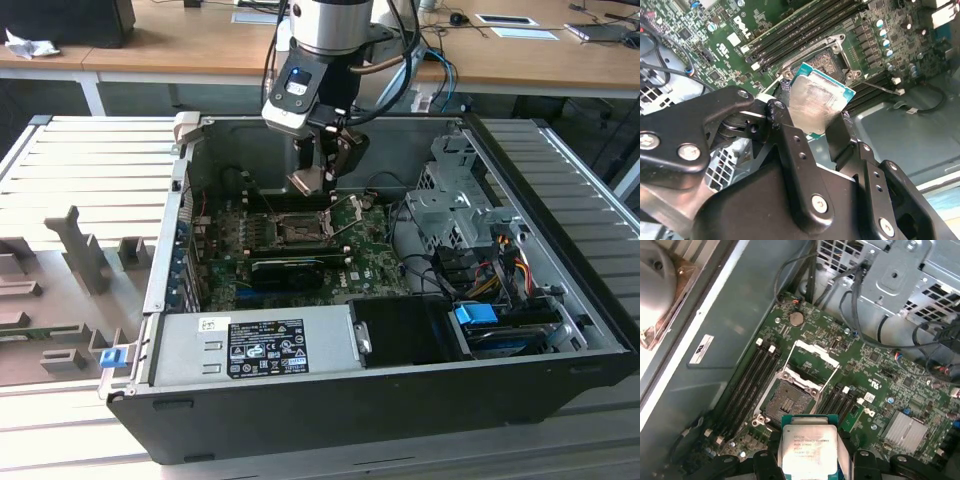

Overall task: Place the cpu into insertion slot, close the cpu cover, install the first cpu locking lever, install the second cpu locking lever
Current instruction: 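Place the cpu into insertion slot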

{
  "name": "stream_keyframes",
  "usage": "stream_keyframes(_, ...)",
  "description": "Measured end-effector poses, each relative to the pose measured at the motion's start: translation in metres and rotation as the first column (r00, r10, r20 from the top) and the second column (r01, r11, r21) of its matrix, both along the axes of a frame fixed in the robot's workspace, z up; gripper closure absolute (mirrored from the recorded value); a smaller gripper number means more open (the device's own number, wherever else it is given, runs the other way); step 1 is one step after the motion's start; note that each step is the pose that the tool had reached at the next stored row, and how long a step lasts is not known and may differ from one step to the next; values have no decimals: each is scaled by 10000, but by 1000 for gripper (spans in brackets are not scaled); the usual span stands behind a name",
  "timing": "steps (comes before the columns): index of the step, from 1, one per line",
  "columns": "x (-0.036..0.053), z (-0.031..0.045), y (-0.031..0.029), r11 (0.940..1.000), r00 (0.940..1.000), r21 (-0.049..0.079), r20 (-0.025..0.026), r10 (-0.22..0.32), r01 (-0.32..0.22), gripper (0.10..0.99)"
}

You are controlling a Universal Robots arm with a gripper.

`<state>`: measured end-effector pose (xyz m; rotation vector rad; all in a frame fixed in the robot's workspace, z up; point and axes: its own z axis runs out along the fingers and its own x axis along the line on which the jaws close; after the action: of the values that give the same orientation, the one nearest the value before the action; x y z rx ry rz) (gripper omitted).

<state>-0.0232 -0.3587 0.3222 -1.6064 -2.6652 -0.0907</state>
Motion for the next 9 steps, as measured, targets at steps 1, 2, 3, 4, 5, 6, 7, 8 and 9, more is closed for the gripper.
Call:
stream_keyframes(1, 0, -3, 0, 9999, 9999, 2, 1, -125, 125, 557)
stream_keyframes(2, 0, -7, 0, 9995, 9995, 0, 0, -316, 316, 557)
stream_keyframes(3, 0, -9, 0, 9990, 9990, 0, 0, -440, 440, 557)
stream_keyframes(4, 0, -11, 0, 9985, 9985, -1, 0, -556, 556, 557)
stream_keyframes(5, 0, -15, 0, 9973, 9973, 0, 0, -730, 730, 557)
stream_keyframes(6, 0, -18, 0, 9964, 9964, 1, 1, -847, 847, 557)
stream_keyframes(7, 0, -22, 0, 9956, 9956, 2, 1, -941, 941, 557)
stream_keyframes(8, 0, -25, 0, 9945, 9945, 1, 0, -1051, 1051, 557)
stream_keyframes(9, 0, -32, 0, 9928, 9928, 1, 0, -1195, 1195, 557)
